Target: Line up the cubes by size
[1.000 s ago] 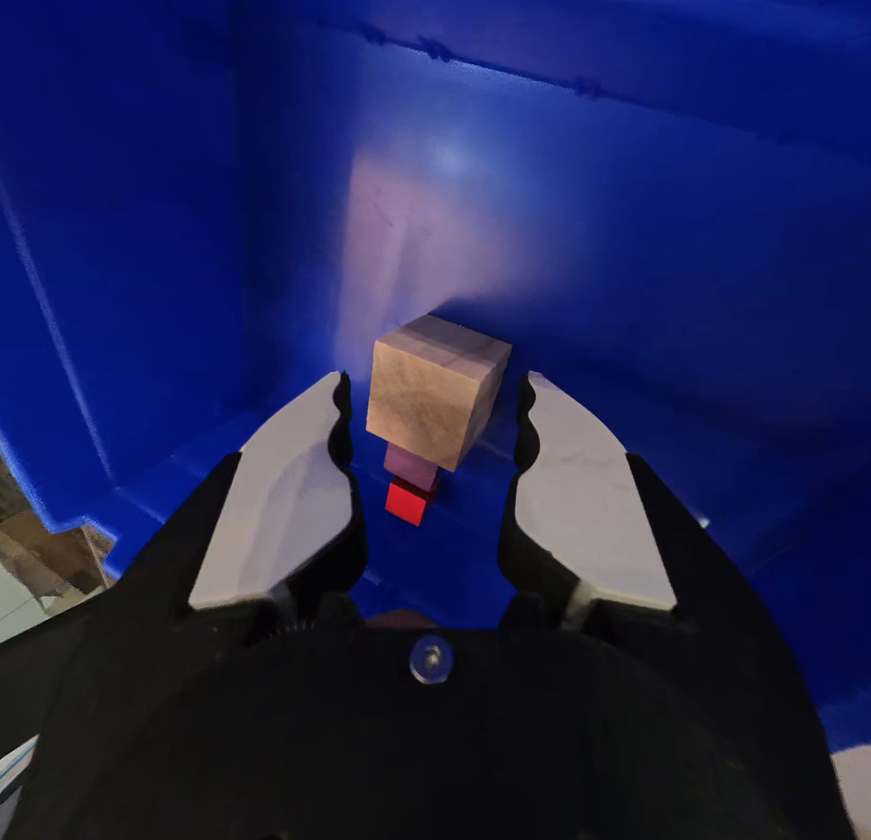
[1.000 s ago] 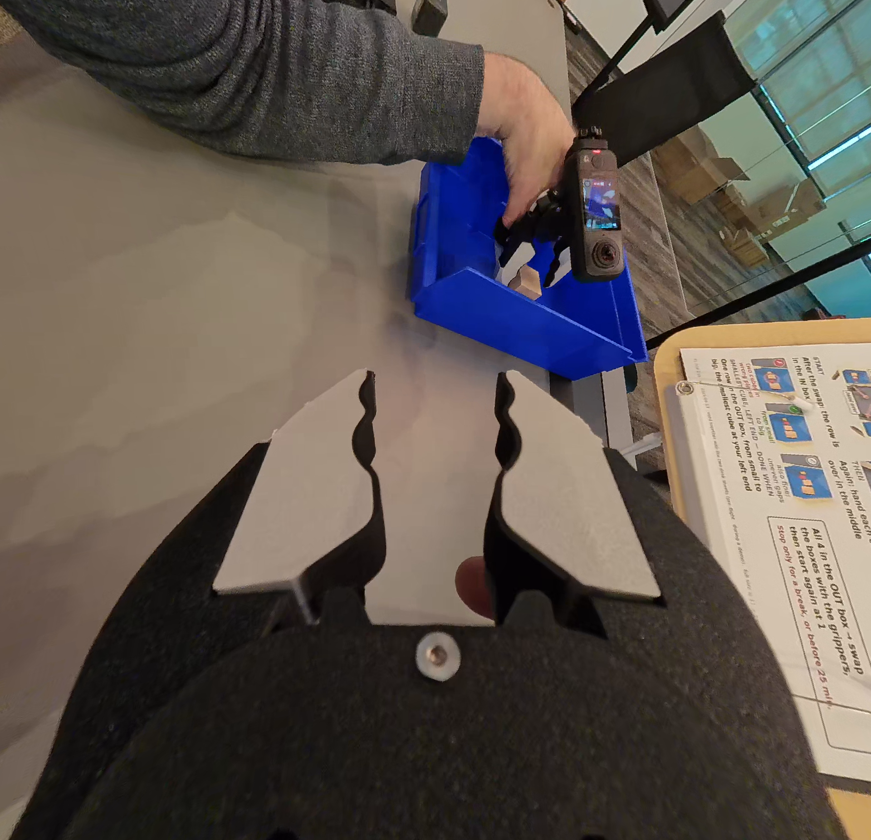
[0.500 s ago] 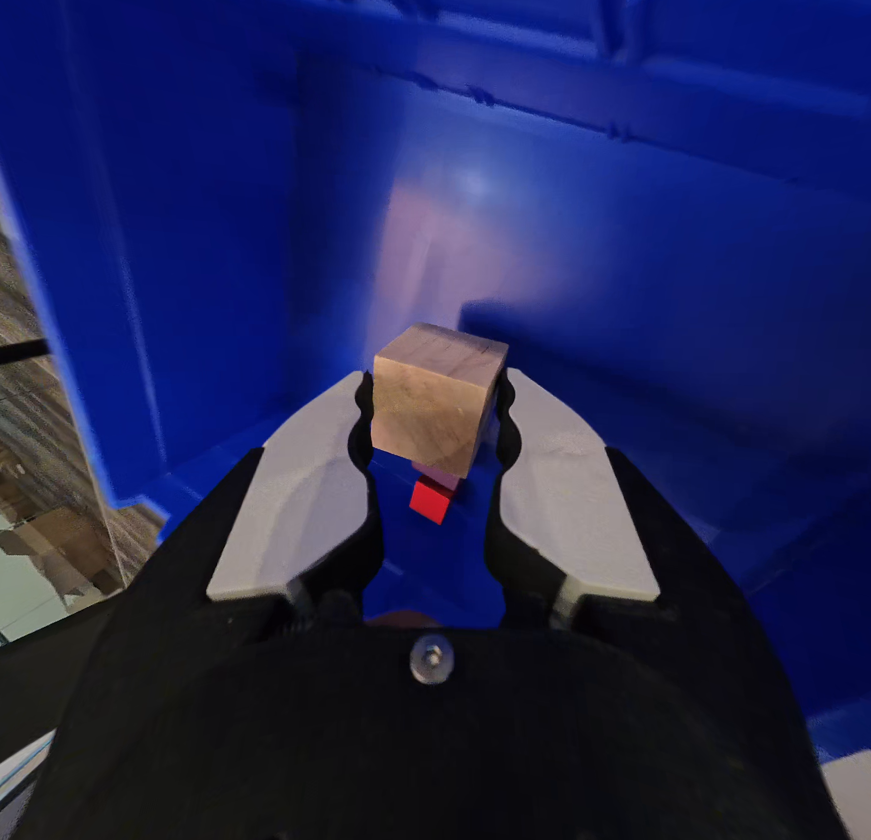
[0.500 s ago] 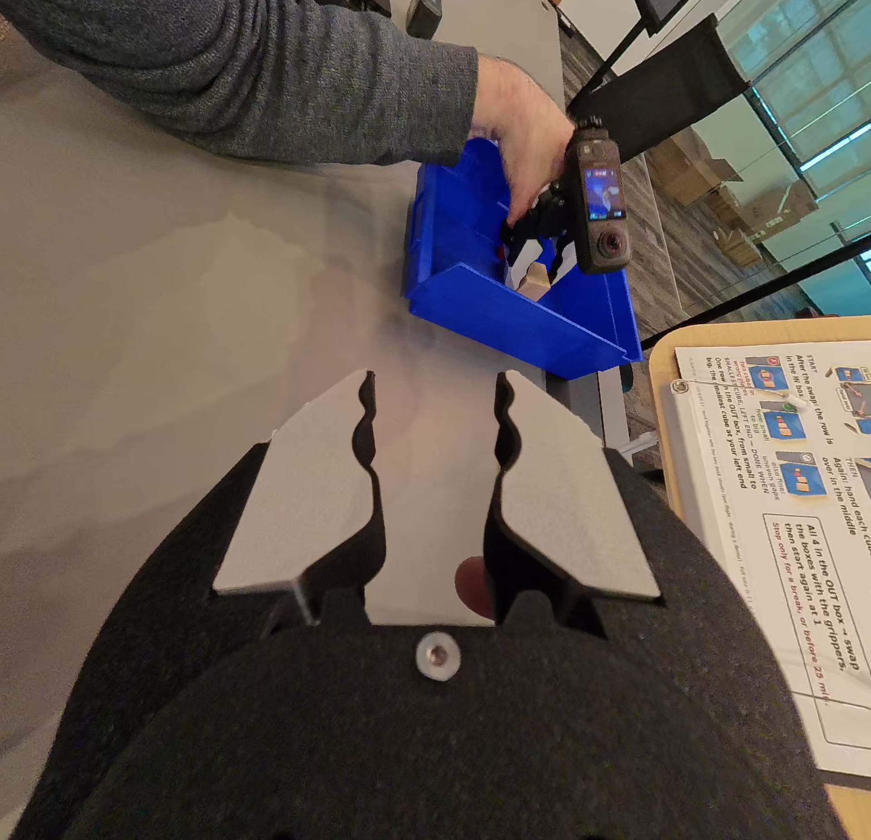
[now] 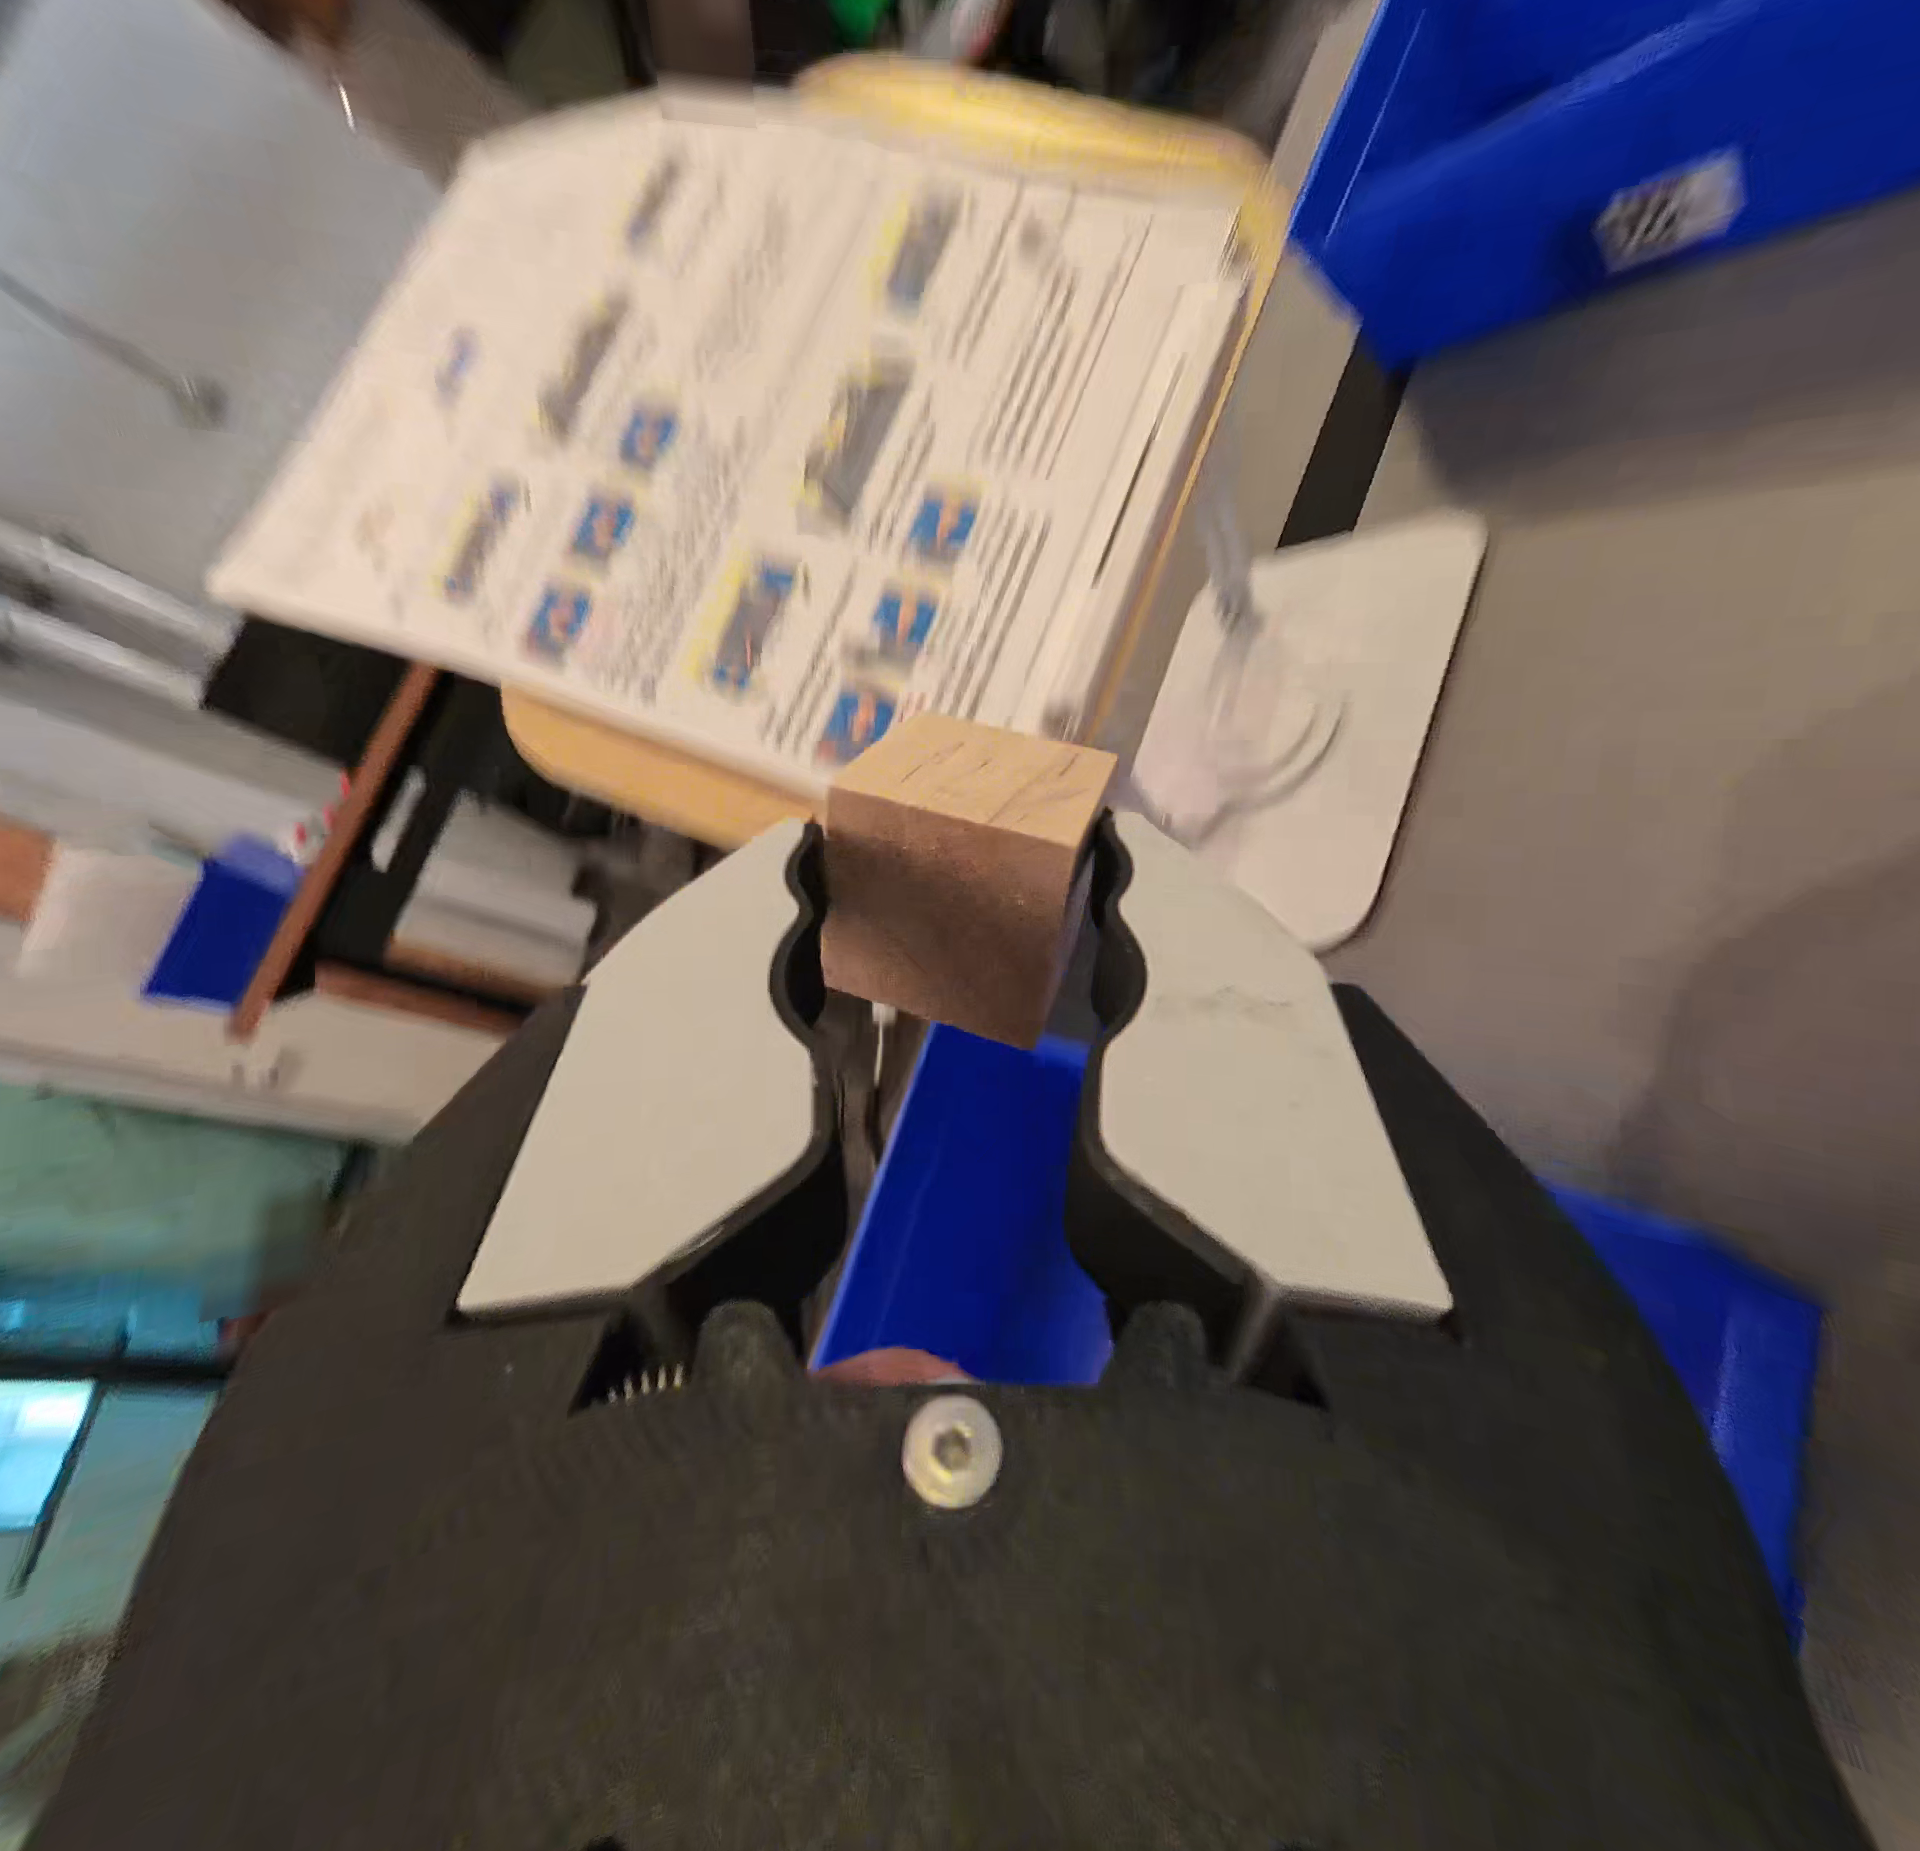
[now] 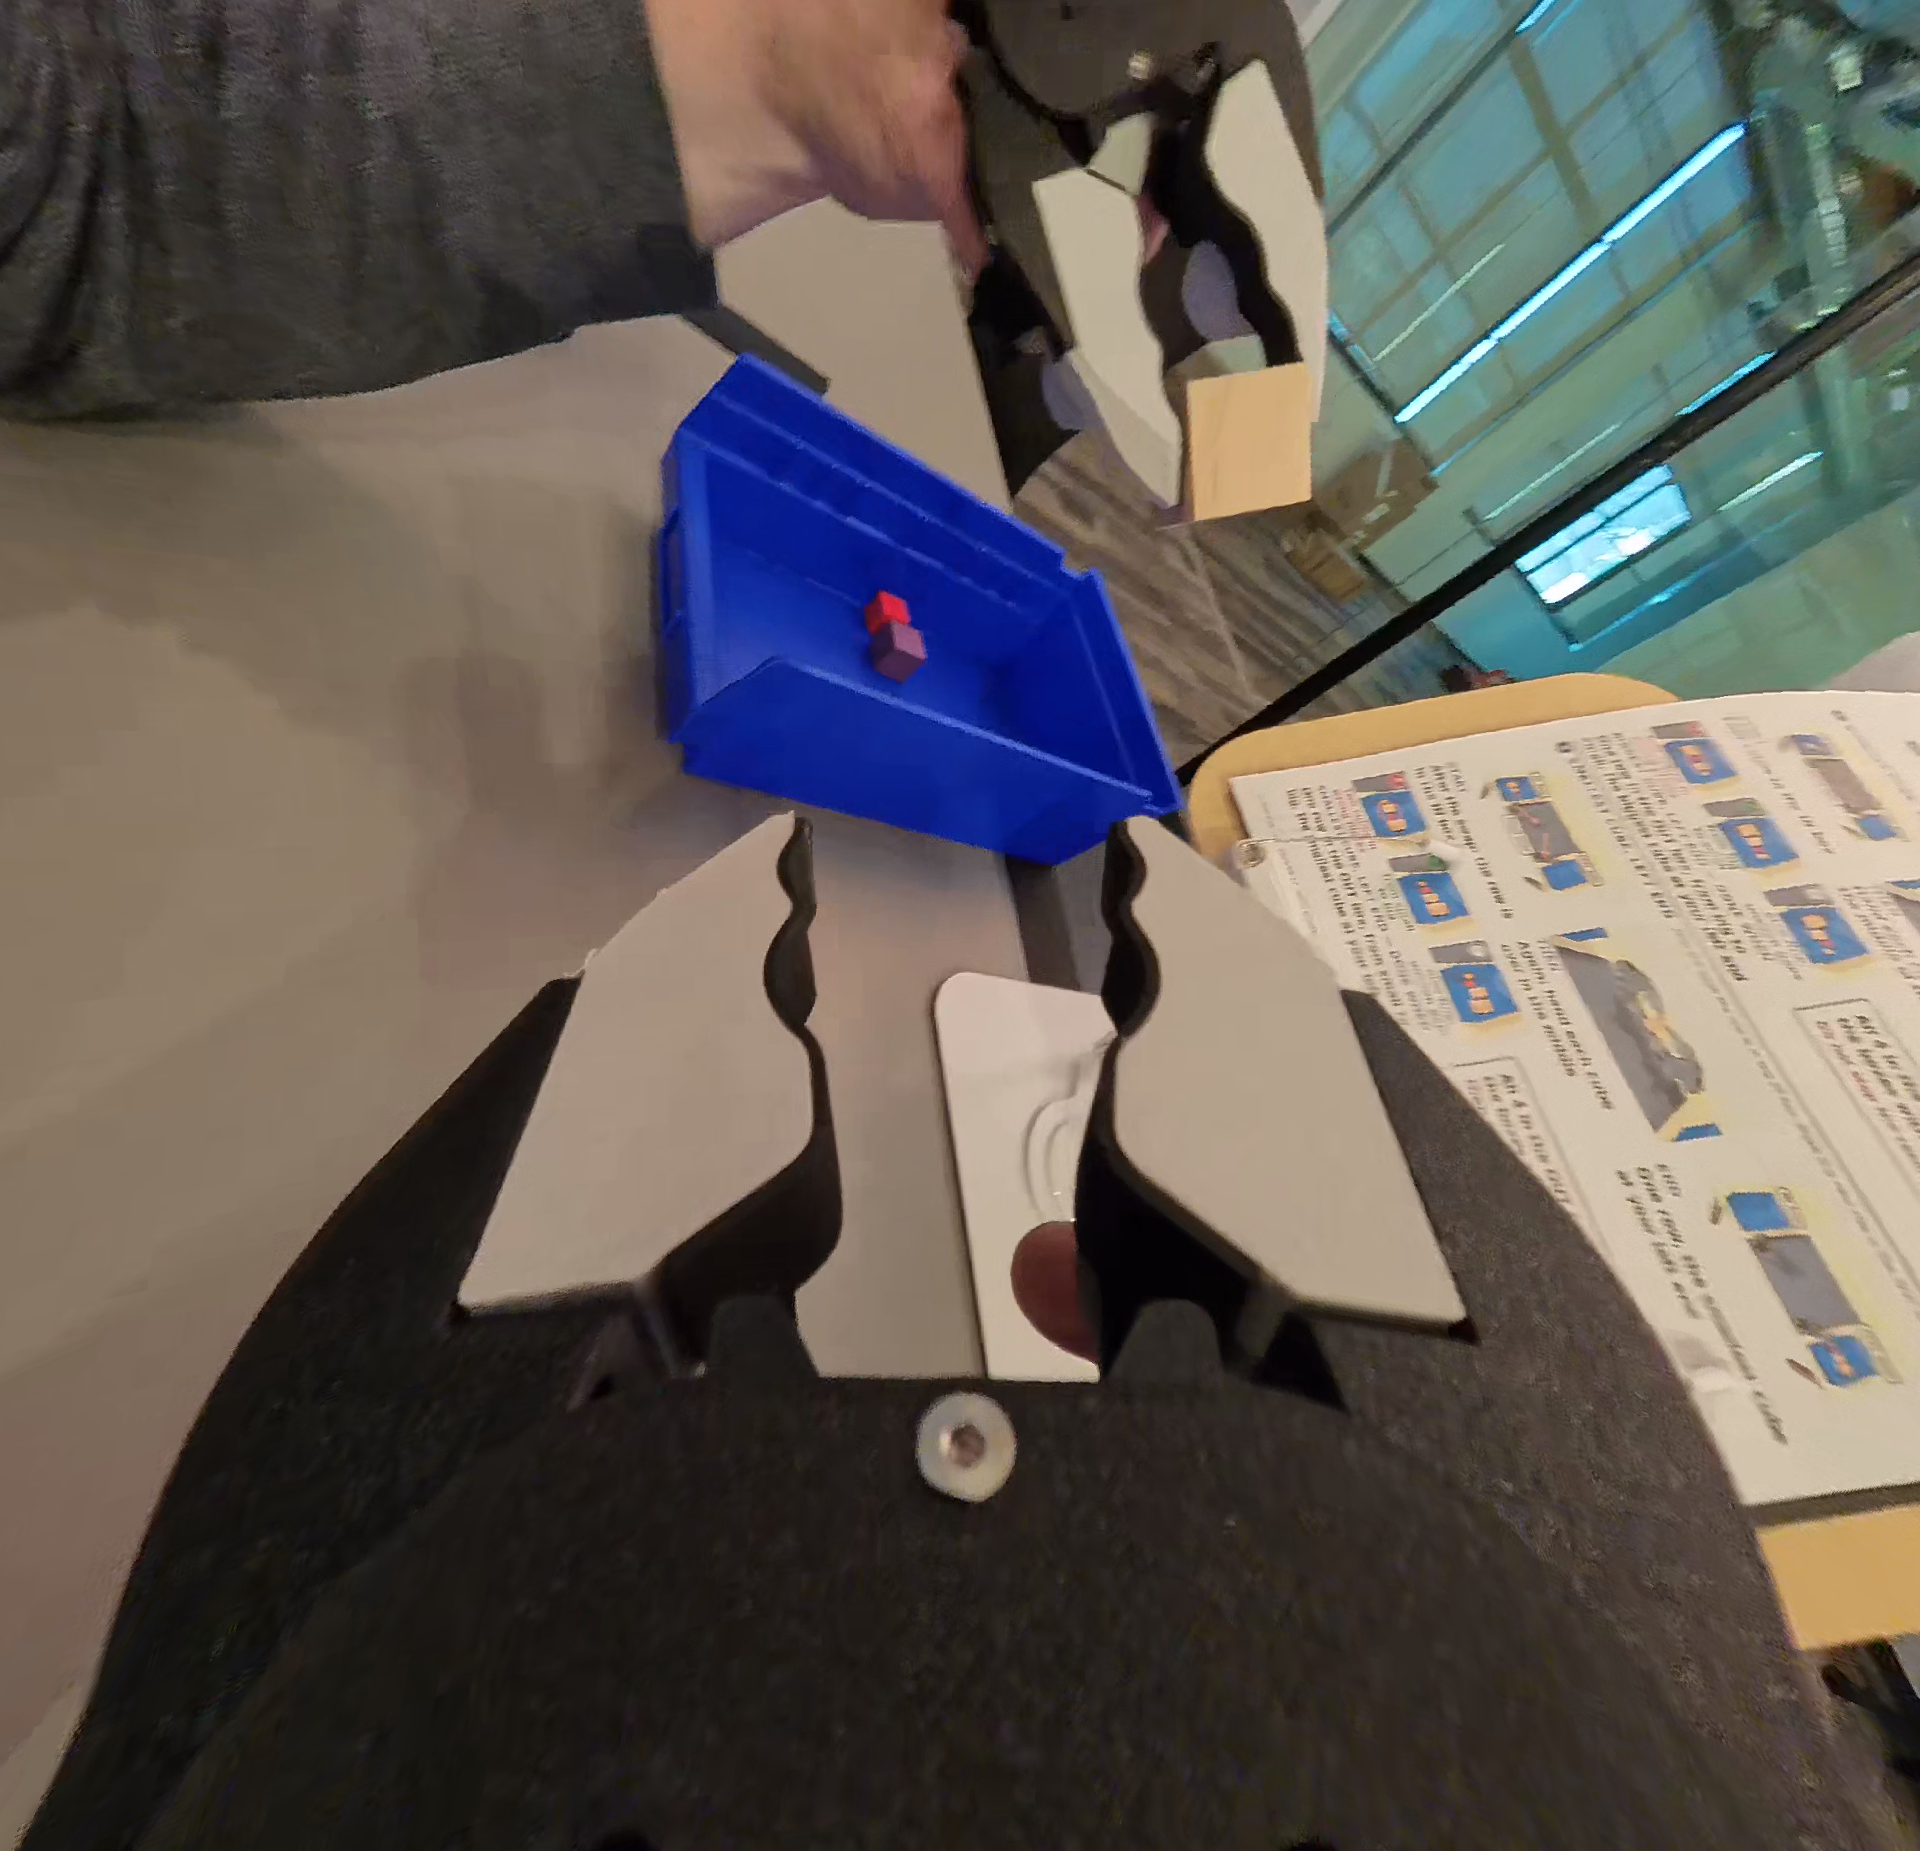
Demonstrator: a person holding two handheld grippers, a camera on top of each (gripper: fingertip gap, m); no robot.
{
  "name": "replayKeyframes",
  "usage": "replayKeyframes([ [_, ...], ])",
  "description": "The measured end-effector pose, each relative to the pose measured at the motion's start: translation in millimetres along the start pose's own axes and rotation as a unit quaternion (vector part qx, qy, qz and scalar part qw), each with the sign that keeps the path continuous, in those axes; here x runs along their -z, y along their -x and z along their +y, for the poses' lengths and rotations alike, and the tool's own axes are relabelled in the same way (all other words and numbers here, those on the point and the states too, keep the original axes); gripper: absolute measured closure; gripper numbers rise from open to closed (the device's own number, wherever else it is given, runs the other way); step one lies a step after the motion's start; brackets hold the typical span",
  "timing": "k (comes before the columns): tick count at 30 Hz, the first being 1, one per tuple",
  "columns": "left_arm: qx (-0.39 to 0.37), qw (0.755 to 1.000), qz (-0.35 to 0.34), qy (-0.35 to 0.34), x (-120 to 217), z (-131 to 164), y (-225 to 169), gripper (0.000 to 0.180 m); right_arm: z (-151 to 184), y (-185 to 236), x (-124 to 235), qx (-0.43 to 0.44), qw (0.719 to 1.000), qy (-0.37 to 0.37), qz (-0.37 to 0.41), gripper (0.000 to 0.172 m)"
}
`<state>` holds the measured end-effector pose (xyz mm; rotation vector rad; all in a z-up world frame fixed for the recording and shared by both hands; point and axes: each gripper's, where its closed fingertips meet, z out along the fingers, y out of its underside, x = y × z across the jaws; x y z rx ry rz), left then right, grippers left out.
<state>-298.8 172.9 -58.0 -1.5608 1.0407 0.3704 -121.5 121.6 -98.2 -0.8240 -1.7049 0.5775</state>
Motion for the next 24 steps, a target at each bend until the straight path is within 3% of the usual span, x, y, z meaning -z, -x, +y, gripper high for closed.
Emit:
replayKeyframes([
  [5,-0.014,0.986,0.037,-0.161,-1.3,-94.4,-40.4,0.132,-7.7,-21.2,2.7,0.005,0.997,-0.017,0.071,0.118],
  [10,0.012,0.953,0.091,-0.29,3.6,-154.3,-80.5,0.132,-21.1,-28.1,8.8,0.0,0.994,-0.054,0.094,0.115],
  [17,0.017,0.921,0.124,-0.37,17.1,-182.8,-104.3,0.132,-33.7,-33.4,20.7,0.013,0.99,-0.085,0.114,0.113],
  [24,0.016,0.907,0.154,-0.392,23.1,-189.9,-117.2,0.132,-43.0,-28.6,23.0,0.049,0.988,-0.089,0.12,0.114],
])
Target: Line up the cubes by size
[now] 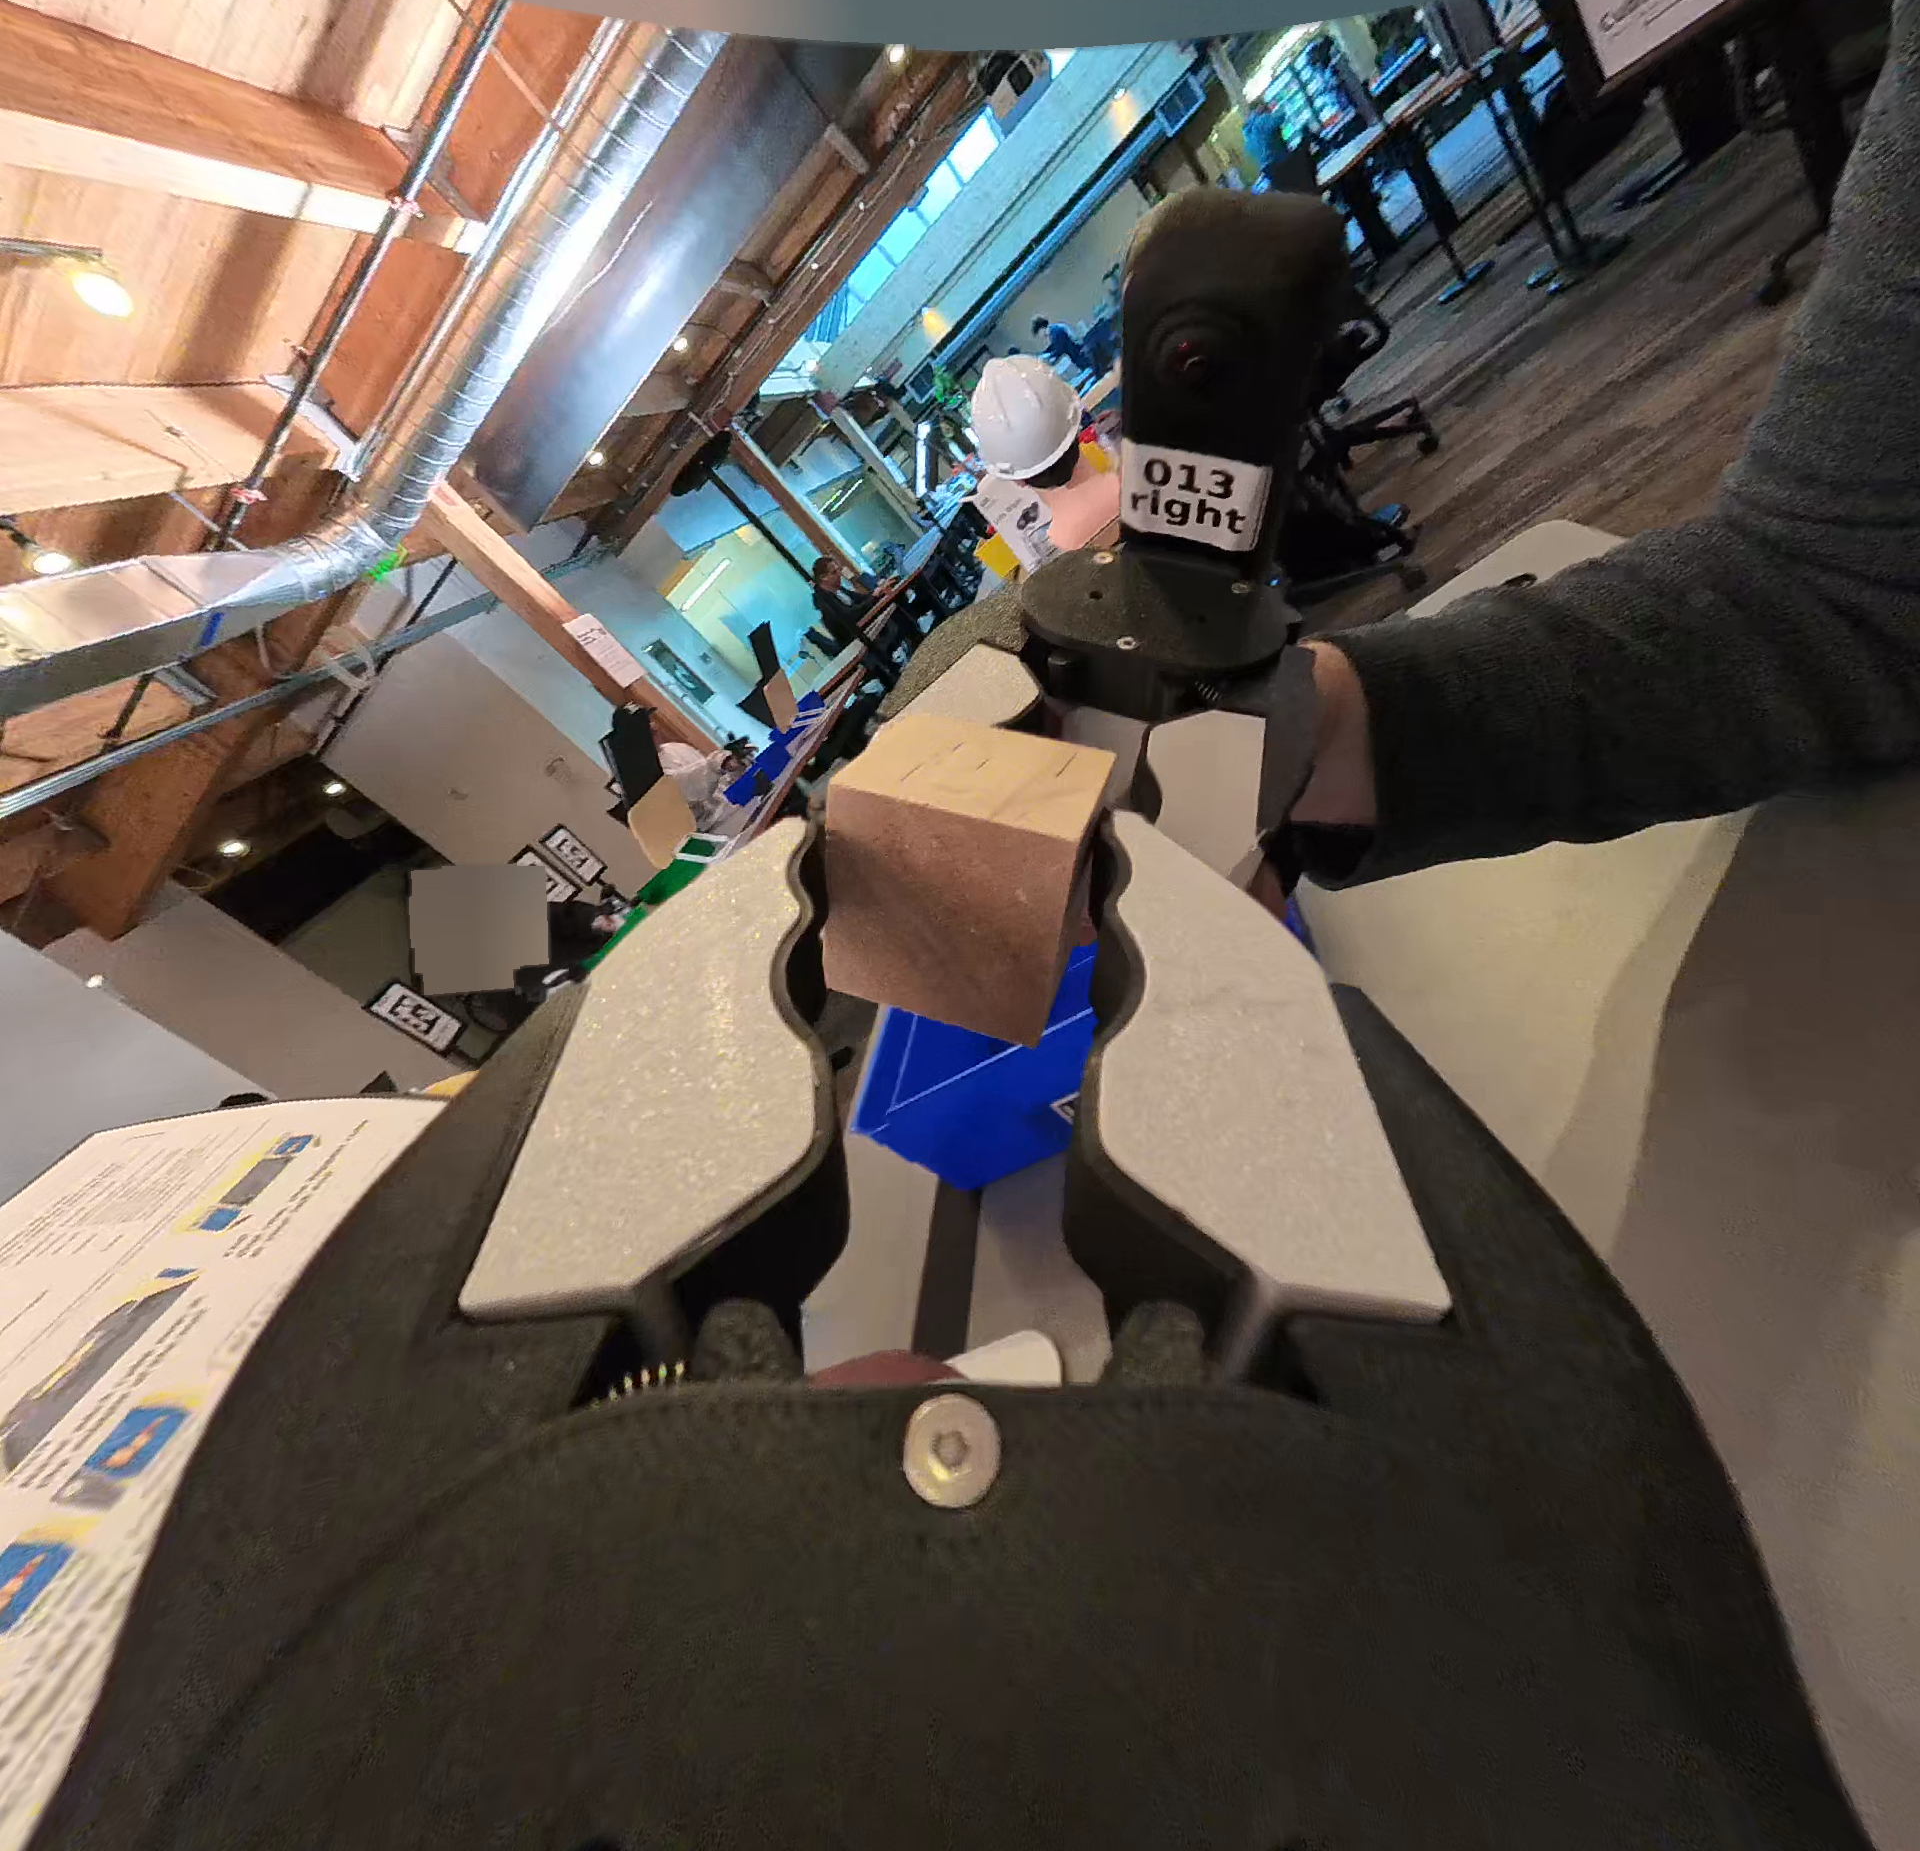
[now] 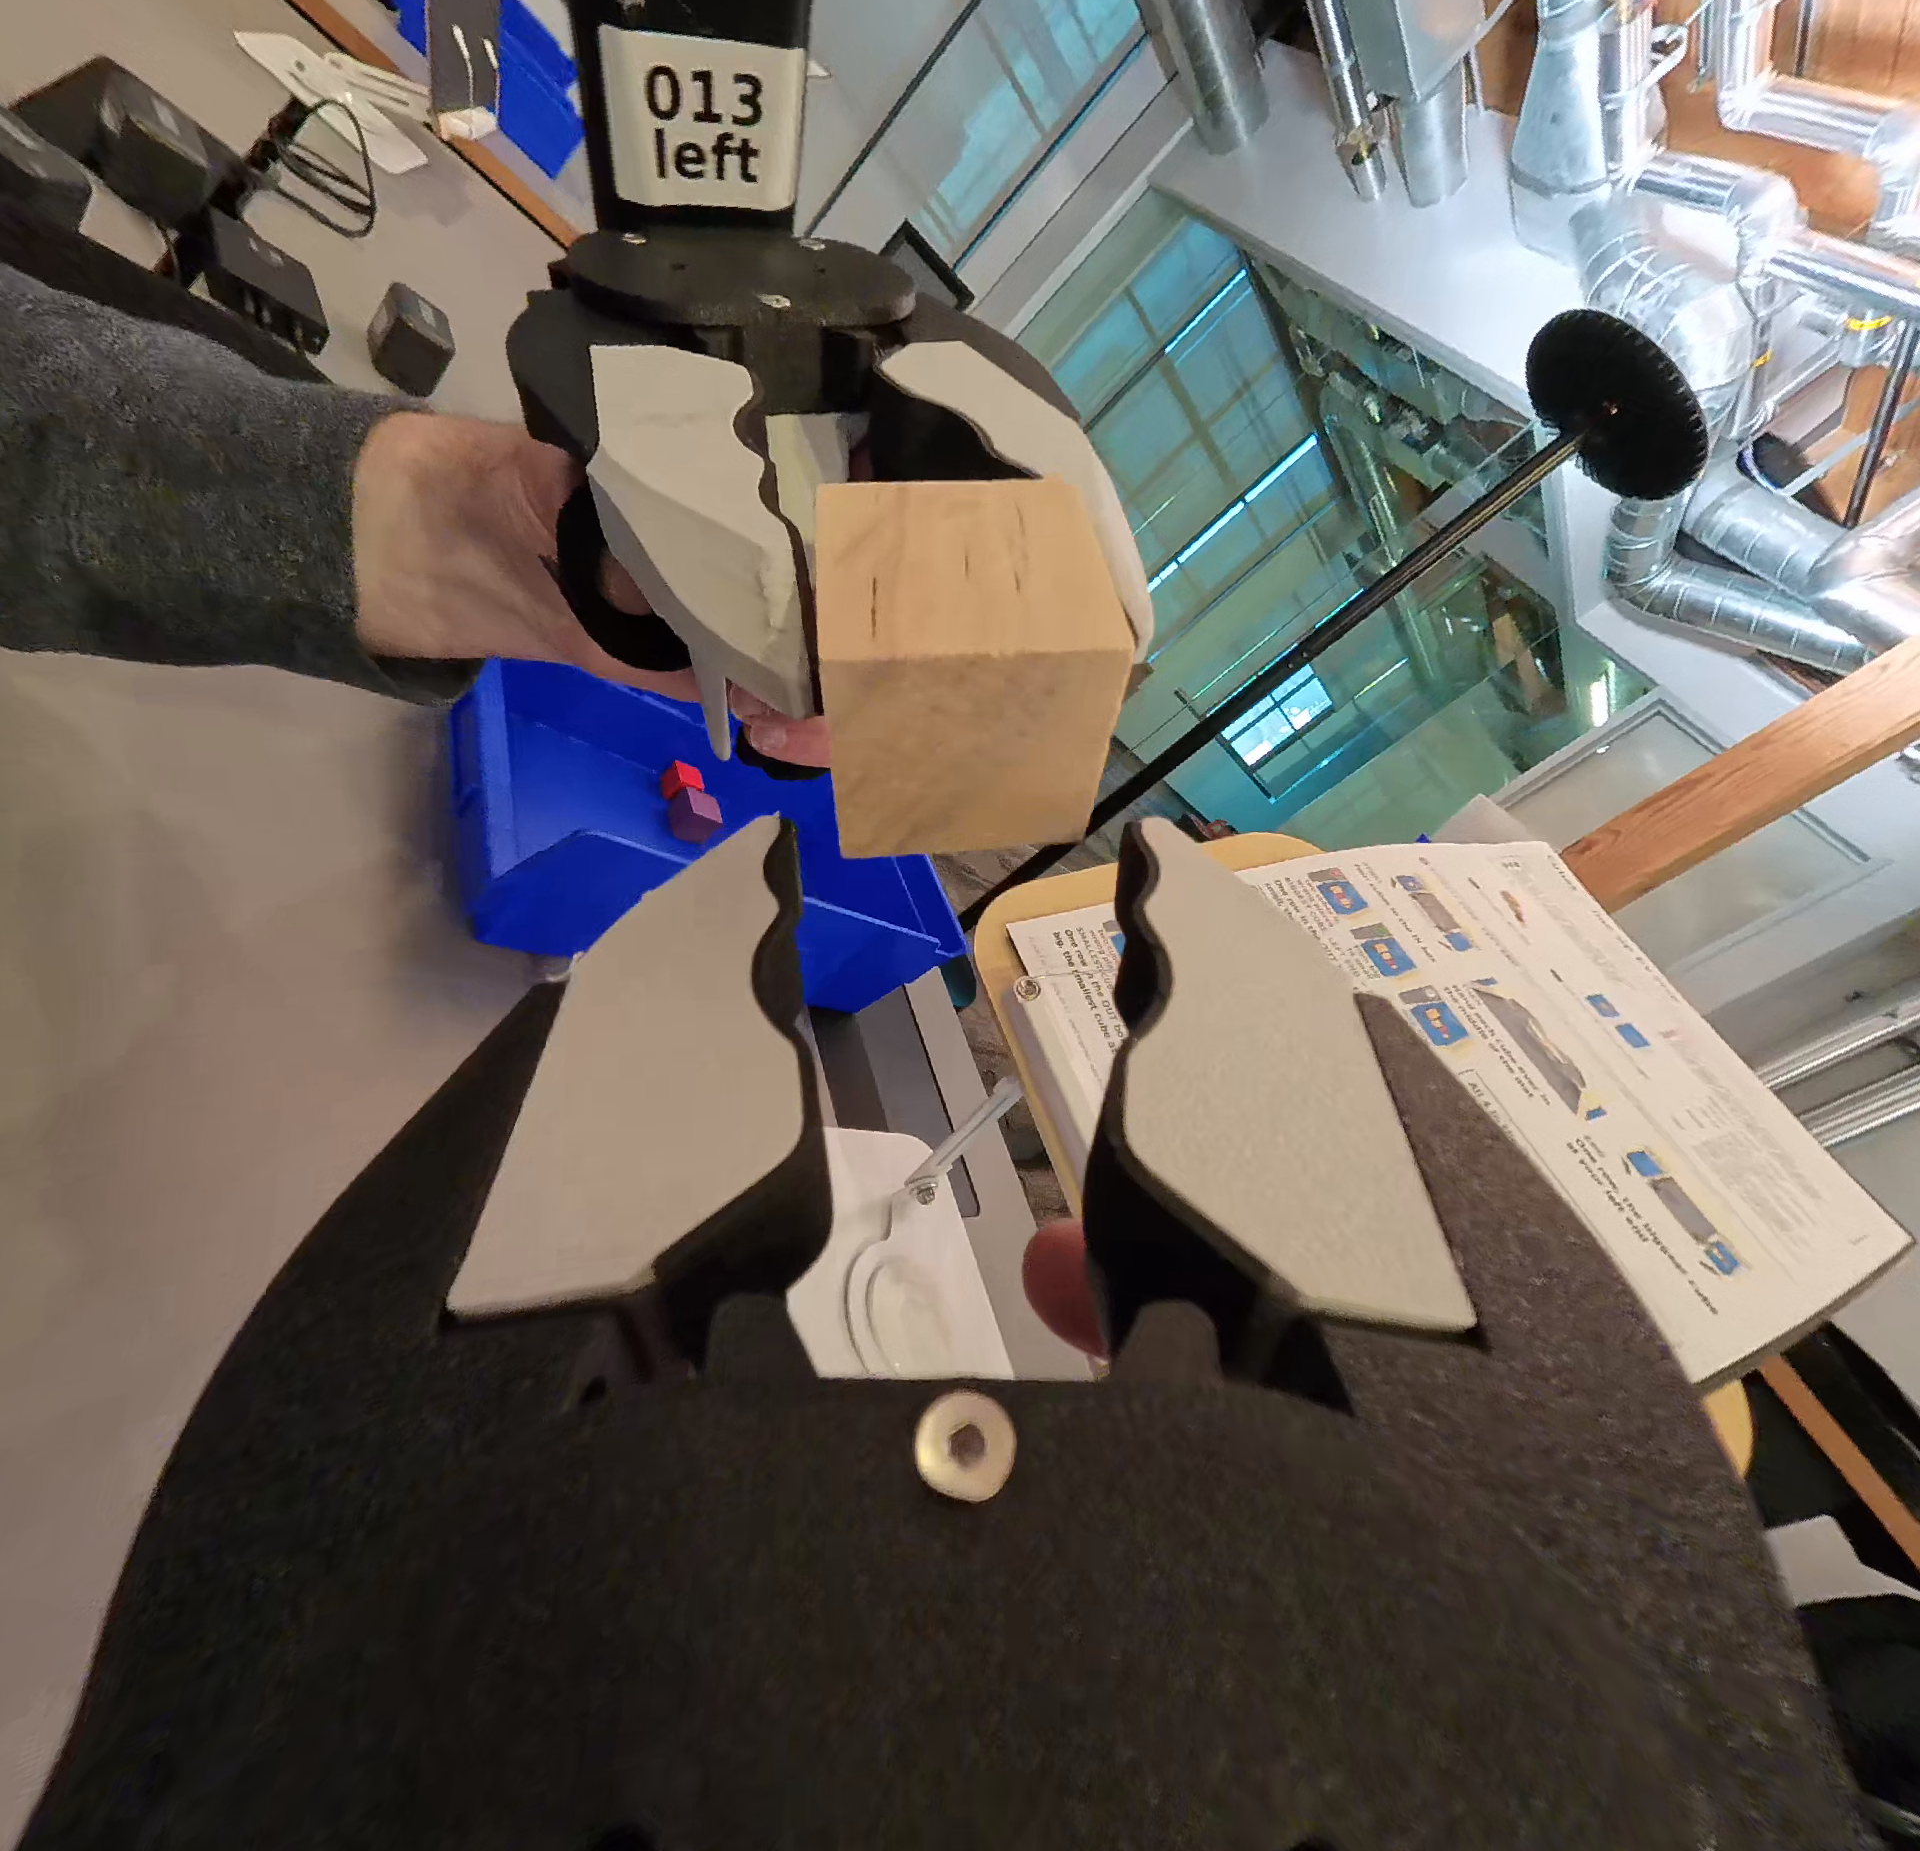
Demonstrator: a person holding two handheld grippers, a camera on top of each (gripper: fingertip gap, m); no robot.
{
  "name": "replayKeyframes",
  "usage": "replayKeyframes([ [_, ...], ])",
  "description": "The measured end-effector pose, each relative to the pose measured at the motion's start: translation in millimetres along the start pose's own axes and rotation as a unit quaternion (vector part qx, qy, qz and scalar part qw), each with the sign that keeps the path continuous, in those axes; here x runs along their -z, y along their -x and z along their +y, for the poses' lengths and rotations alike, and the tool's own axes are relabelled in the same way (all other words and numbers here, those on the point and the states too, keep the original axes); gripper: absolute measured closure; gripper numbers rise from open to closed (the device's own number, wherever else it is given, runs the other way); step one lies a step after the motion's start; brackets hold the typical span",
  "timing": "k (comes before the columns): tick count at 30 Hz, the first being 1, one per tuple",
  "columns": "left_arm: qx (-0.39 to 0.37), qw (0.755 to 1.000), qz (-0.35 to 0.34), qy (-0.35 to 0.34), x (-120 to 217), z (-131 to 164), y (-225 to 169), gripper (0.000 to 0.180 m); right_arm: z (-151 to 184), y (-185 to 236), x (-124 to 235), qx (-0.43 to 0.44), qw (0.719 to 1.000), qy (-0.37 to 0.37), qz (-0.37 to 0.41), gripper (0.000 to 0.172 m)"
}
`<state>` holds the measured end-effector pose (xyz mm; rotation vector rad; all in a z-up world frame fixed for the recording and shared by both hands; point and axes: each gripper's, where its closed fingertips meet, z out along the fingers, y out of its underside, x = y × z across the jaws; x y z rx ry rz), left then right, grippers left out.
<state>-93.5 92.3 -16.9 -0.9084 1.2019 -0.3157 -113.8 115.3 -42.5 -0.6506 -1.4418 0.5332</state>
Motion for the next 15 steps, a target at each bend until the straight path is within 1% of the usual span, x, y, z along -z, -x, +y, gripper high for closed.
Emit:
replayKeyframes([
  [5,-0.004,1.0,0.004,-0.002,-4.3,1.9,-4.6,0.132,-8.1,4.8,1.2,0.008,1.0,-0.022,-0.008,0.116],
  [9,0.004,1.0,0.011,-0.015,-6.2,0.9,-8.1,0.133,-16.5,4.1,7.2,-0.001,0.998,-0.055,-0.014,0.127],
  [15,0.004,1.0,0.018,-0.025,-6.9,-3.4,-12.0,0.133,-21.1,6.6,11.1,0.006,0.997,-0.068,-0.025,0.127],
])
